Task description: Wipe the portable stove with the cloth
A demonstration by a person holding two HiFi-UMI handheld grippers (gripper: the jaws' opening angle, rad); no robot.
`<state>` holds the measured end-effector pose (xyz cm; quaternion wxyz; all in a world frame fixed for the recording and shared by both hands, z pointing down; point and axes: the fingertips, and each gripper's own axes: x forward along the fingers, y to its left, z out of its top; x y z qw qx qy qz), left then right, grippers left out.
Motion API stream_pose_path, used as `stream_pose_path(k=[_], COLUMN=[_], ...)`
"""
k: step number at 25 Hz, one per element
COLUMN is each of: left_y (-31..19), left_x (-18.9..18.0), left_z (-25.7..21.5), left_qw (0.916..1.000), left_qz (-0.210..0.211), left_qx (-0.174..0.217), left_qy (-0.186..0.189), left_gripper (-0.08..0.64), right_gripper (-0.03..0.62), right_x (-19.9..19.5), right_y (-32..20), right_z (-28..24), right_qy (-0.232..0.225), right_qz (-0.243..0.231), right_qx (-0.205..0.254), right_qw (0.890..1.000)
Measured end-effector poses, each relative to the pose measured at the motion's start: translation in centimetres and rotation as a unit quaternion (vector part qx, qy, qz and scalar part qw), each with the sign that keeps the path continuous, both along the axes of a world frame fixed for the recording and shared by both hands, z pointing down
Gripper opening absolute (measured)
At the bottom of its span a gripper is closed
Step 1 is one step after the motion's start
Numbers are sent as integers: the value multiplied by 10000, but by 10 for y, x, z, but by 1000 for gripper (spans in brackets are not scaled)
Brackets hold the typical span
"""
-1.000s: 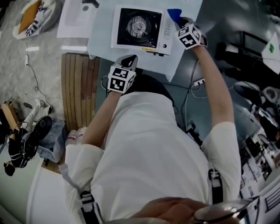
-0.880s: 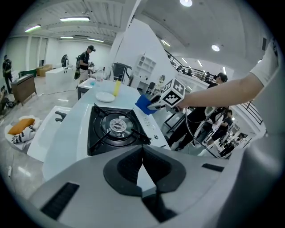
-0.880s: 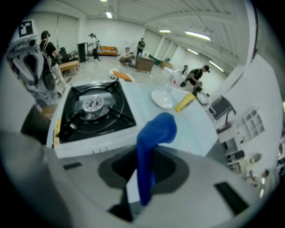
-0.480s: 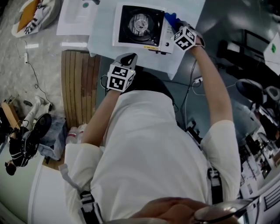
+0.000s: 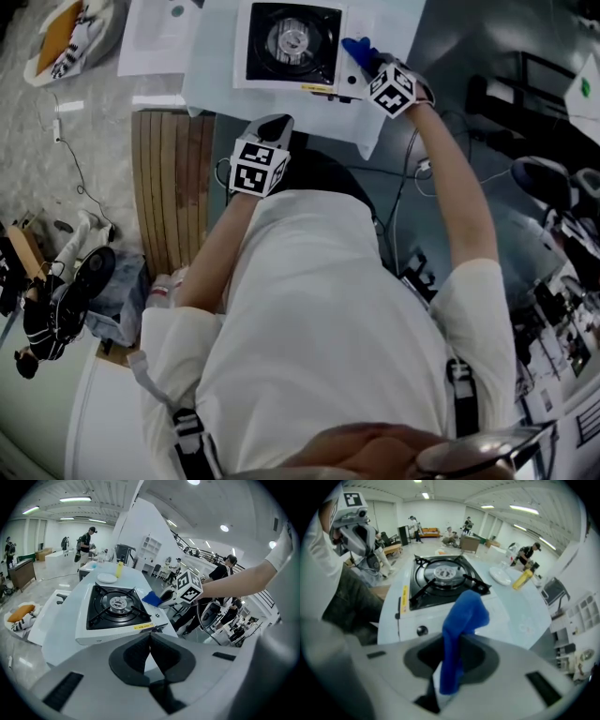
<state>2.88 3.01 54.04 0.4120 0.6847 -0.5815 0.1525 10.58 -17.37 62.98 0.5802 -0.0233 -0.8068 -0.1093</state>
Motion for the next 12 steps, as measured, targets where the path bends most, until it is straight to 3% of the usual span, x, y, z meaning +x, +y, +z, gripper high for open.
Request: stream_pose_path(k=[12], left_y=[18], left_x=[44], left_z=[-4], left_qw=[9998], left_qz=[-29], left_qx=[83], left_qy=[-158], left_gripper=[32], right_gripper=[91], right_x=[51], right_y=[36], right_z=[11], right_qy=[-123], right_qz=[732], right_qx=[-498], right_qw=[9960])
